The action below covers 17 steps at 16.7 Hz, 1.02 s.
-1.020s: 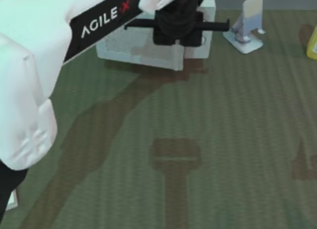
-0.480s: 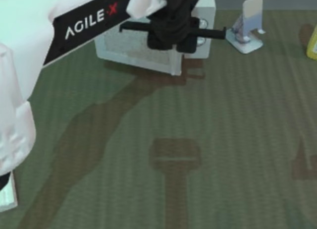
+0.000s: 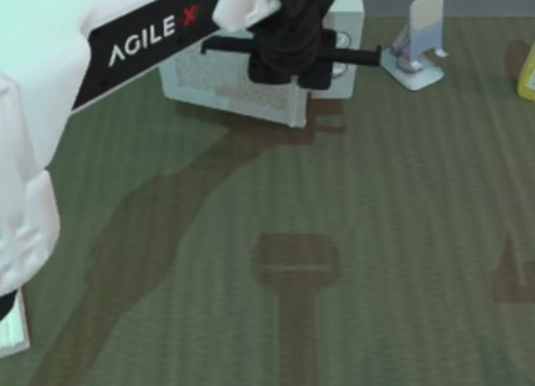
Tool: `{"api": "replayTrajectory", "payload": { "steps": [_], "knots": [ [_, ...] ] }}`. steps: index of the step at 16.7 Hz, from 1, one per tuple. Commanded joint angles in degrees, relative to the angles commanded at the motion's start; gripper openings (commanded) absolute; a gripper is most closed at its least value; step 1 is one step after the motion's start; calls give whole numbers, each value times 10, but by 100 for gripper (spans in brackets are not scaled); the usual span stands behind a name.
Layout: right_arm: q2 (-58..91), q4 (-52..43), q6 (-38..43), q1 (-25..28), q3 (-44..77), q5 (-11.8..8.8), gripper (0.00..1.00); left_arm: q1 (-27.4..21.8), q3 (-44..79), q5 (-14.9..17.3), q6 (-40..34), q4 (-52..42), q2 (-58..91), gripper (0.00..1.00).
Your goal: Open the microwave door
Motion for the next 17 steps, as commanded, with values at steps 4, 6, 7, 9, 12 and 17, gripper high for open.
{"api": "replayTrajectory", "payload": {
  "steps": [4, 6, 7, 9, 12, 17],
  "knots": [
    [0, 0, 0, 0, 0, 0, 100, 0, 0, 0, 0, 0, 0, 0],
    [0, 0, 0, 0, 0, 0, 100, 0, 0, 0, 0, 0, 0, 0],
    [0, 0, 0, 0, 0, 0, 100, 0, 0, 0, 0, 0, 0, 0],
    [0, 0, 0, 0, 0, 0, 100, 0, 0, 0, 0, 0, 0, 0],
    [0, 0, 0, 0, 0, 0, 100, 0, 0, 0, 0, 0, 0, 0],
    [0, 0, 0, 0, 0, 0, 100, 0, -22, 7, 12, 11, -12, 0]
  ]
}}
